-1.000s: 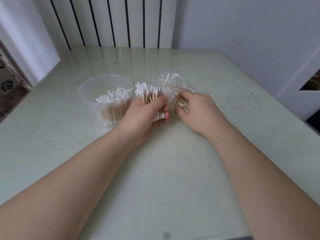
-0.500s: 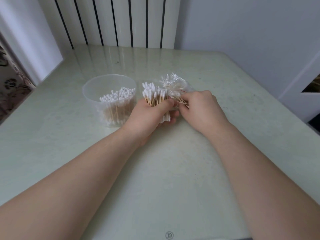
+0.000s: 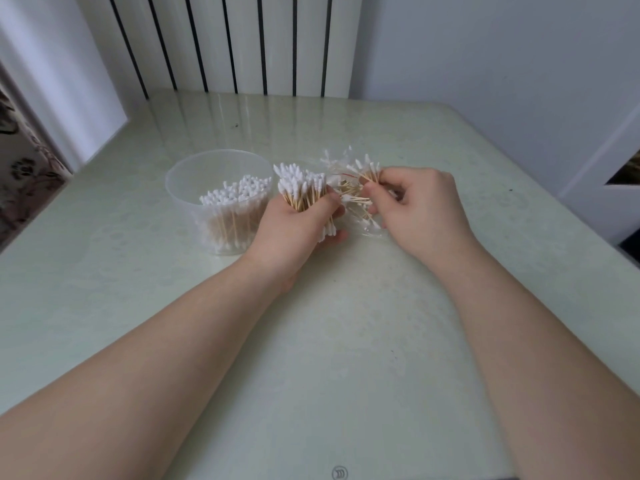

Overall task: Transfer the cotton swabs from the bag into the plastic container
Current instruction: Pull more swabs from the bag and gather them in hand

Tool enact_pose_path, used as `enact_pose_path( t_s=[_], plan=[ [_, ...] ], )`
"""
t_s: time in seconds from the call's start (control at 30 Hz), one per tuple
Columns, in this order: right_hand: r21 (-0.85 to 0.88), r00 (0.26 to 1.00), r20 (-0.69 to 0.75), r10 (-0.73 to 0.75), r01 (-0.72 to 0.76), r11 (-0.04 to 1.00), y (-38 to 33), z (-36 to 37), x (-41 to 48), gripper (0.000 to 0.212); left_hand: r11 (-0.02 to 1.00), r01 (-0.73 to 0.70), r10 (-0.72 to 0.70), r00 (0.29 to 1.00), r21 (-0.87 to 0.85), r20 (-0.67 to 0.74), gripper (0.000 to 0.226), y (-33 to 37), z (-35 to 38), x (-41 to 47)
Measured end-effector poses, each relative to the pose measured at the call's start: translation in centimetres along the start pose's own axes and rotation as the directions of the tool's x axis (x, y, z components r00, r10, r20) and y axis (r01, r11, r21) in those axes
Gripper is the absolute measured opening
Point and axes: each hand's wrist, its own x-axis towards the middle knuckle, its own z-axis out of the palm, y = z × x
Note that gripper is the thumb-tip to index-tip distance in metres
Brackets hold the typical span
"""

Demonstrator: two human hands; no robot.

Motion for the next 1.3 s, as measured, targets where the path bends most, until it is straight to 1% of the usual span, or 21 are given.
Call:
enact_pose_path(
  t_s=[0.1, 0.2, 0.27, 0.33, 0.43, 0.5, 0.57, 0.63, 0.67, 0.7, 0.77, 0.87, 0.93, 1.03, 1.17, 1.23, 1.3],
  plan=[
    [0.227, 0.989, 0.045, 0.138, -0.145, 0.963, -0.8, 0.1, -0.3, 0.021, 0.999, -0.020, 0.020, 1.000, 0.035, -0.001, 0.011, 0.0, 0.0, 0.1],
    [0.357, 0.973, 0.133, 0.189, -0.225, 0.907, -1.5, 0.0, -0.4, 0.022, 0.998, -0.041, 0.041, 0.999, 0.051, 0.005, 0.008, 0.1, -0.1, 0.1],
    [0.482, 0.962, 0.154, 0.224, -0.271, 0.833, -1.9, 0.1, -0.4, 0.019, 0.999, -0.037, 0.036, 0.999, 0.035, 0.012, 0.006, 0.2, -0.1, 0.0],
    [0.613, 0.944, 0.159, 0.288, -0.323, 0.721, -2.3, 0.1, -0.4, 0.015, 0.999, -0.028, 0.028, 1.000, 0.035, 0.005, 0.008, 0.2, -0.1, -0.1],
    [0.714, 0.915, 0.150, 0.374, -0.362, 0.599, -2.5, 0.3, -0.4, 0.015, 0.996, -0.038, 0.040, 0.999, 0.086, -0.024, 0.015, 0.1, 0.0, 0.0],
    [0.766, 0.900, 0.145, 0.410, -0.365, 0.529, -2.5, 0.4, -0.3, 0.016, 0.994, -0.044, 0.046, 0.999, 0.103, -0.015, 0.018, 0.1, 0.0, -0.1],
    [0.809, 0.894, 0.164, 0.417, -0.364, 0.462, -2.8, 0.5, -0.3, 0.015, 0.993, -0.048, 0.047, 0.999, 0.109, 0.017, 0.015, 0.3, 0.0, -0.2],
    [0.825, 0.901, 0.218, 0.376, -0.376, 0.422, -3.0, 0.7, -0.5, 0.014, 0.992, -0.046, 0.040, 0.998, 0.114, 0.056, 0.010, 0.4, -0.1, -0.3],
    [0.819, 0.907, 0.249, 0.339, -0.384, 0.427, -3.1, 0.8, -0.6, 0.015, 0.993, -0.043, 0.035, 0.997, 0.109, 0.073, 0.007, 0.5, -0.1, -0.4],
    [0.803, 0.913, 0.274, 0.303, -0.390, 0.451, -3.1, 0.9, -0.7, 0.016, 0.993, -0.046, 0.037, 0.996, 0.106, 0.085, 0.010, 0.5, -0.1, -0.4],
    [0.745, 0.918, 0.298, 0.261, -0.395, 0.538, -3.1, 1.1, -0.9, 0.016, 0.994, -0.050, 0.042, 0.996, 0.102, 0.083, 0.015, 0.6, 0.0, -0.6],
    [0.632, 0.926, 0.308, 0.219, -0.371, 0.680, -2.8, 1.1, -0.9, 0.015, 0.998, -0.034, 0.032, 0.999, 0.055, 0.040, 0.011, 0.7, -0.1, -0.6],
    [0.561, 0.925, 0.318, 0.209, -0.361, 0.745, -2.6, 1.2, -1.0, 0.018, 0.999, -0.031, 0.030, 0.999, 0.034, 0.021, 0.011, 0.5, -0.2, -0.4],
    [0.512, 0.921, 0.321, 0.222, -0.366, 0.777, -2.5, 1.3, -1.0, 0.020, 0.999, -0.035, 0.035, 0.999, 0.023, -0.014, 0.013, 0.3, 0.0, -0.2],
    [0.509, 0.916, 0.236, 0.324, -0.400, 0.762, -2.3, 0.7, -0.6, 0.025, 0.998, -0.020, 0.023, 0.999, 0.064, -0.041, 0.020, 0.4, 0.1, -0.2],
    [0.508, 0.921, 0.239, 0.307, -0.388, 0.769, -2.3, 0.4, -0.6, 0.022, 0.998, -0.022, 0.025, 0.998, 0.063, -0.050, 0.026, 0.3, 0.1, 0.0],
    [0.496, 0.931, 0.272, 0.244, -0.353, 0.793, -2.4, 0.4, -0.8, 0.017, 0.999, -0.027, 0.029, 0.999, 0.034, -0.040, 0.023, 0.5, 0.2, -0.2]
  ],
)
